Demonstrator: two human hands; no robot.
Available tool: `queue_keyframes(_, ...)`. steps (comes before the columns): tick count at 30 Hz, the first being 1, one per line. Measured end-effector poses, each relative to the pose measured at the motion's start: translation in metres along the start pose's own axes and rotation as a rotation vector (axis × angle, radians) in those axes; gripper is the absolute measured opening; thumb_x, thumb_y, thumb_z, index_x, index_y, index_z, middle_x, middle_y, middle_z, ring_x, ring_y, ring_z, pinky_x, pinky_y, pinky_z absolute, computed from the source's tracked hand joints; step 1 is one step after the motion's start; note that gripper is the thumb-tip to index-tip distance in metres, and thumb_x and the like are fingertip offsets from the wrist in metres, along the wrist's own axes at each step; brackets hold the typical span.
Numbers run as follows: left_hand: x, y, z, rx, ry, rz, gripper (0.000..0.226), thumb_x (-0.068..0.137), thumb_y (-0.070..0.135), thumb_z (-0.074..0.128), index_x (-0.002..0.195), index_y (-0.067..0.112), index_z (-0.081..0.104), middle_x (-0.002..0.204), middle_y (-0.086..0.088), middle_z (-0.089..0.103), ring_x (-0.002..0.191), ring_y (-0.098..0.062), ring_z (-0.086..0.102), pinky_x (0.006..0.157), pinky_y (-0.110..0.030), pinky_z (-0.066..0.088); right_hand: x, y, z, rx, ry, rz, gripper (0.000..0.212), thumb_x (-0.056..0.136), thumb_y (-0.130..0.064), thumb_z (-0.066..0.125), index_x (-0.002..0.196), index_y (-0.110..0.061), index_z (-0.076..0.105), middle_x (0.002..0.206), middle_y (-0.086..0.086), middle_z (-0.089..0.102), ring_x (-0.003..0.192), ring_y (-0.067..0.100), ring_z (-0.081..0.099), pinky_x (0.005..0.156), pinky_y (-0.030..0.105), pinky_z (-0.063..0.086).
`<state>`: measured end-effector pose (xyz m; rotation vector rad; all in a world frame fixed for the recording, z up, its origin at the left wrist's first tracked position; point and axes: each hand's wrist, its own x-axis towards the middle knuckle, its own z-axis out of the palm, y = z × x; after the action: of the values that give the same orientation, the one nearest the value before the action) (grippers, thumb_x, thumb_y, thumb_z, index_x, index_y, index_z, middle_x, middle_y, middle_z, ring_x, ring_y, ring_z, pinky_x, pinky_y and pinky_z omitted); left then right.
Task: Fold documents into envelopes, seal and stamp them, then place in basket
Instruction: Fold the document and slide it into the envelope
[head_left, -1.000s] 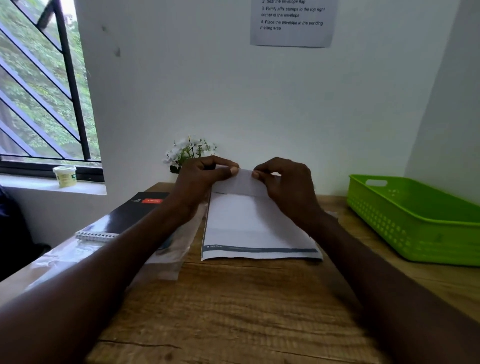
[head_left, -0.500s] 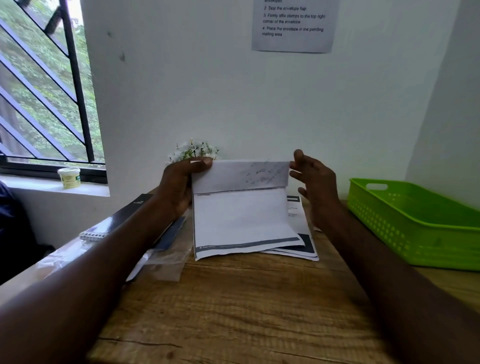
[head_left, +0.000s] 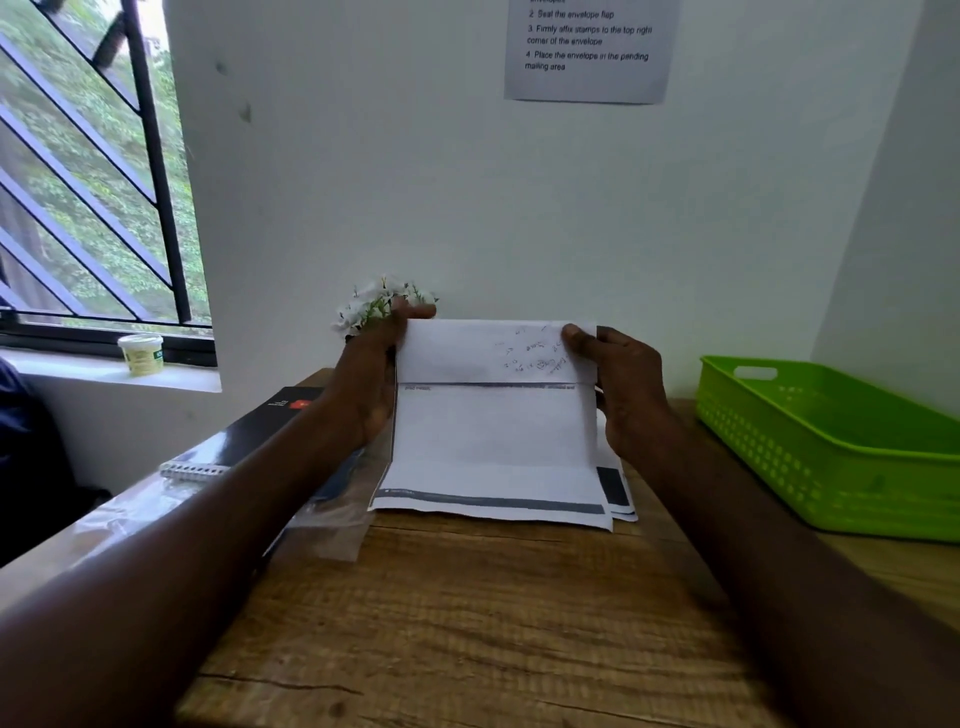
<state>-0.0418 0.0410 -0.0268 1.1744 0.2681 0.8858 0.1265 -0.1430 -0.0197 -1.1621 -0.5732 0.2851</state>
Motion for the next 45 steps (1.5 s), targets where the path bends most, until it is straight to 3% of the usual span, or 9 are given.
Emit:
queue_keyframes(3,-0.006,-0.003,0.006,0.124,0.022,0.01,0.023,0.094,0.028,0.072,0.107,0.01,0.075,0.1,-0.01,0.079,0.089,-0.027,0.075,0.074,-0.037,0.063,0.002,0.008,0.001,-0.149,0.08,-0.101,0.021,0.086,-0.019,0.081,0.106,-0.014,0.076,0.096,0.001,0.074,0.093,0.021,0.069,0.078,0.03,0.057)
queue_keyframes(6,-0.01,-0.007,0.008,0.361,0.074,0.18,0.01,0.093,0.022,0.075,0.088,0.013,0.075,0.075,0.004,0.077,0.071,-0.014,0.071,0.063,-0.024,0.059,0.0,0.018,0.002,-0.779,0.172,-0.59,0.041,0.086,-0.04,0.077,0.124,-0.027,0.066,0.115,-0.006,0.068,0.109,0.017,0.064,0.091,0.041,0.05)
queue_keyframes(8,-0.014,-0.008,0.014,0.474,0.006,0.326,0.008,0.094,0.019,0.074,0.087,0.017,0.078,0.077,0.009,0.078,0.073,-0.004,0.07,0.066,-0.016,0.054,-0.003,0.016,0.007,-1.007,0.101,-0.846,0.04,0.089,-0.045,0.069,0.126,-0.031,0.064,0.126,-0.008,0.064,0.116,0.017,0.06,0.096,0.046,0.045)
queue_keyframes(13,-0.02,-0.008,0.028,0.504,-0.113,0.505,0.011,0.088,0.008,0.078,0.098,0.006,0.082,0.097,-0.002,0.081,0.094,-0.009,0.073,0.081,-0.017,0.053,-0.007,0.018,0.021,-0.956,-0.146,-0.946,0.016,0.09,-0.04,0.066,0.095,-0.031,0.078,0.103,-0.014,0.075,0.096,0.013,0.07,0.088,0.05,0.052)
queue_keyframes(28,0.002,0.006,-0.002,0.111,0.057,0.245,0.022,0.099,0.022,0.064,0.087,0.019,0.082,0.098,0.0,0.077,0.091,-0.019,0.069,0.086,-0.037,0.055,0.012,0.01,-0.013,-0.582,0.237,-0.379,0.014,0.095,-0.027,0.067,0.095,-0.026,0.081,0.097,-0.005,0.078,0.096,0.017,0.072,0.09,0.036,0.055)
queue_keyframes(32,0.004,0.007,-0.003,-0.024,0.094,0.099,0.021,0.102,0.024,0.061,0.101,0.012,0.078,0.099,-0.007,0.078,0.085,-0.022,0.073,0.083,-0.037,0.061,0.009,0.004,-0.012,-0.158,0.144,-0.142,0.018,0.099,-0.035,0.064,0.106,-0.023,0.074,0.096,-0.003,0.079,0.097,0.021,0.074,0.079,0.036,0.054)
queue_keyframes(36,0.008,0.002,-0.007,-0.038,0.127,0.062,0.021,0.099,0.027,0.065,0.105,0.013,0.079,0.105,-0.009,0.079,0.087,-0.024,0.074,0.082,-0.039,0.062,0.002,0.006,-0.009,-0.155,-0.101,0.01,0.051,0.079,-0.061,0.073,0.111,-0.022,0.073,0.103,0.001,0.078,0.095,0.024,0.073,0.077,0.037,0.056)
queue_keyframes(41,0.012,-0.005,-0.006,0.034,0.149,0.115,0.015,0.098,0.027,0.068,0.1,0.016,0.078,0.096,-0.004,0.08,0.085,-0.022,0.074,0.078,-0.036,0.063,-0.001,0.007,-0.006,-0.189,-0.17,-0.036,0.026,0.087,-0.032,0.079,0.107,-0.016,0.078,0.099,0.004,0.08,0.091,0.027,0.074,0.079,0.041,0.059)
queue_keyframes(45,0.01,-0.005,-0.007,0.081,0.024,0.031,0.043,0.078,0.026,0.081,0.115,0.005,0.074,0.115,-0.019,0.076,0.097,-0.031,0.074,0.088,-0.048,0.062,-0.002,0.007,-0.006,-0.11,-0.085,0.005,0.016,0.087,-0.017,0.08,0.103,-0.016,0.078,0.096,0.006,0.08,0.081,0.024,0.075,0.072,0.035,0.061)
